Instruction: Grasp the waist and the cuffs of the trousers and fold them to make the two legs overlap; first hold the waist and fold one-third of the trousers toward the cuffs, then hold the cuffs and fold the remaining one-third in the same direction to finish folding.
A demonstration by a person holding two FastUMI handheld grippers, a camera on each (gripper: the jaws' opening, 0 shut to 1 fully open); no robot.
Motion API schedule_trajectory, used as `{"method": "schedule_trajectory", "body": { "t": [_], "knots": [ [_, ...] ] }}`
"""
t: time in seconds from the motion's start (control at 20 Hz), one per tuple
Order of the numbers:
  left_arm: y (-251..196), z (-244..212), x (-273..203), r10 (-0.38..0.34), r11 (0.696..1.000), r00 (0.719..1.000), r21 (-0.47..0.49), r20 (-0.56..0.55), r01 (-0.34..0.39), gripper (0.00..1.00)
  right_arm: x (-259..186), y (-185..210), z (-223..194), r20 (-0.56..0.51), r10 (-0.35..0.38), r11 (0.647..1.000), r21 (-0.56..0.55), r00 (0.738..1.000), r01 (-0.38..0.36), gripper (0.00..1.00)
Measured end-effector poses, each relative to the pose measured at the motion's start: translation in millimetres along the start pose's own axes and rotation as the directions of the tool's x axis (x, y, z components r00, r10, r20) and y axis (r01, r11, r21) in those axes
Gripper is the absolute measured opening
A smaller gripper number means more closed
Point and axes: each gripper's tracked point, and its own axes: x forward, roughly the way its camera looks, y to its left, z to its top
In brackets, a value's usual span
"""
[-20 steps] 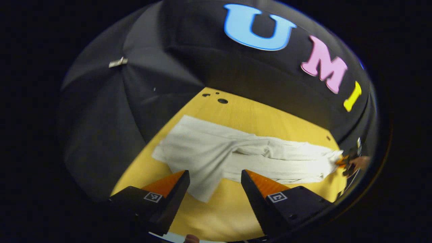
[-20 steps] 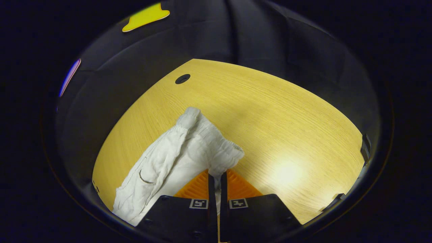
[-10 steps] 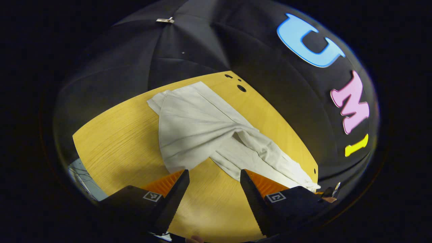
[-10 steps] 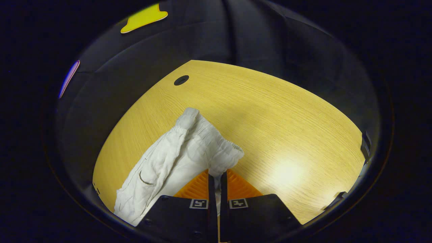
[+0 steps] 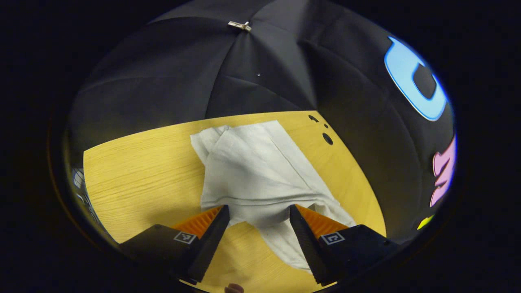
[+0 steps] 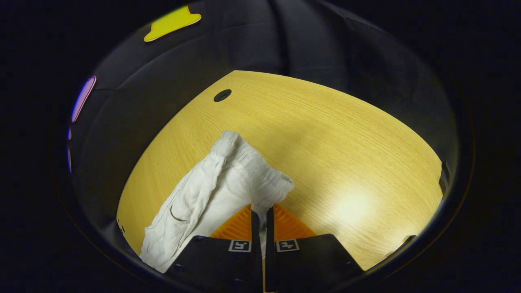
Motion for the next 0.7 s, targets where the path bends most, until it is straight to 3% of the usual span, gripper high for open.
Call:
{"method": "schedule_trajectory", "body": {
  "t": [0.15, 0.25, 0.35, 0.4, 0.45, 0.6, 0.7],
  "knots": [
    [-7, 13, 18, 0.054, 0.999, 0.998, 0.009, -0.040, -0.054, 0.94, -1, 0, -1, 0.003, 0.002, 1.000, -0.012, 1.000, -0.002, 0.08],
    [-7, 8, 20, 0.116, 0.988, 0.991, 0.106, -0.061, -0.109, 0.95, -1, 1, -2, 0.008, -0.002, 1.000, -0.014, 1.000, 0.002, 0.08],
    [-4, 9, 19, 0.224, 0.949, 0.973, 0.239, -0.058, -0.204, 0.89, -2, 0, -2, 0.014, -0.011, 1.000, -0.018, 1.000, 0.011, 0.08],
    [2, 8, 17, 0.285, 0.920, 0.957, 0.294, -0.051, -0.258, 0.82, -1, 0, -3, 0.015, -0.014, 1.000, -0.019, 1.000, 0.014, 0.08],
    [5, 7, 32, 0.304, 0.903, 0.952, 0.331, -0.042, -0.274, 0.67, -2, 0, -3, 0.017, -0.015, 1.000, -0.020, 1.000, 0.016, 0.08],
    [-13, 9, 29, 0.226, 0.943, 0.973, 0.261, -0.043, -0.207, 0.21, -2, -1, -3, 0.021, -0.017, 1.000, -0.018, 1.000, 0.017, 0.08],
    [-14, 10, 28, 0.150, 0.974, 0.987, 0.177, -0.054, -0.139, 0.16, -4, -1, -2, 0.022, -0.007, 1.000, 0.003, 1.000, 0.007, 0.07]
  ]
}}
